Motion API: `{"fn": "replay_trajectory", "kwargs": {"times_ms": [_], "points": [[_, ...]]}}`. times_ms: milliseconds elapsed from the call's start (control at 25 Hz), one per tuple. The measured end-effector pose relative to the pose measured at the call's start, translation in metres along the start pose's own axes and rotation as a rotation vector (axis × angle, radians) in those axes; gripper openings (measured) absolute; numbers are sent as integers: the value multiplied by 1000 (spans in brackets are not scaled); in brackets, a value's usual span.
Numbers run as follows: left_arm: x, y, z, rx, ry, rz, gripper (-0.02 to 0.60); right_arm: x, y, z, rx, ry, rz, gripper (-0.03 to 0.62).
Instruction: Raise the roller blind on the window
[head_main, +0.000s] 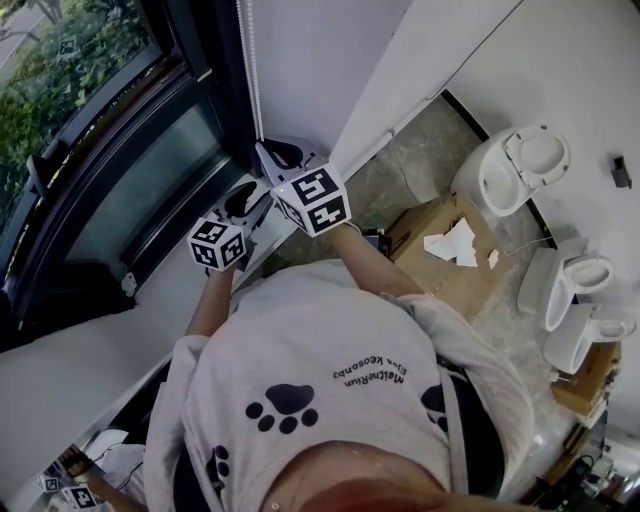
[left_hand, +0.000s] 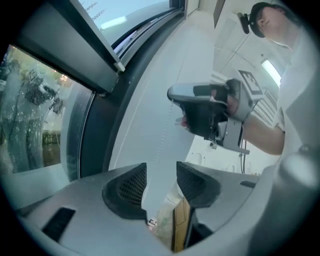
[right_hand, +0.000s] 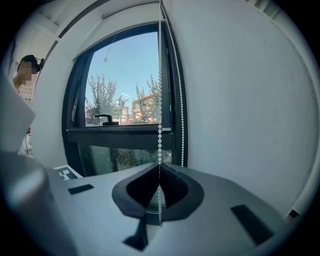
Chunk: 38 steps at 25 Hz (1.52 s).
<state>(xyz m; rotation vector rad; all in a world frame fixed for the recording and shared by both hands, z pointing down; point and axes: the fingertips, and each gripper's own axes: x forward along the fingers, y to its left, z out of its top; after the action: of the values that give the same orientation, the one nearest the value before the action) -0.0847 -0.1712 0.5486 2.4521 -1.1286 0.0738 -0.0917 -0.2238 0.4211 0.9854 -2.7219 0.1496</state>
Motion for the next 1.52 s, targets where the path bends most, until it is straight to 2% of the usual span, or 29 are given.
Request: {"fn": "replay_trajectory", "kwargs": {"times_ms": [240,360,440,640,840,960,1080,1200,1360,1520], "points": [[-25,4,71,74,-115,57,179,0,0,-1,7,-9,-2,9],[-43,-5,126,106,-214,51,172,1,1,-1,5,-12,-2,9],[-52,-18,164,149,-257,35,144,2,2,0,1,-13,1,9],[-59,-59,239,281,-294,-28,124,2,6,0,3,-10,7,9],[-45,-78,284,377,-291,-65,106,1,9,0,5,-5,8,9],[-35,-84,299,381,-281,-92,97,1,11,1,2,-10,10,9],[-27,-84,302,380,-258,-87,21,1,13,0,2,-11,10,9],[-26,-86,299,349,-262,-108,15,0,11,-1,0,-7,8,9],[-23,-80,281,363,-221,-91,14,-1,10,-19,19,21,7,9],[-19,-78,260,314,-209,-107,12,-4,14,-41,46,52,2,9]]}}
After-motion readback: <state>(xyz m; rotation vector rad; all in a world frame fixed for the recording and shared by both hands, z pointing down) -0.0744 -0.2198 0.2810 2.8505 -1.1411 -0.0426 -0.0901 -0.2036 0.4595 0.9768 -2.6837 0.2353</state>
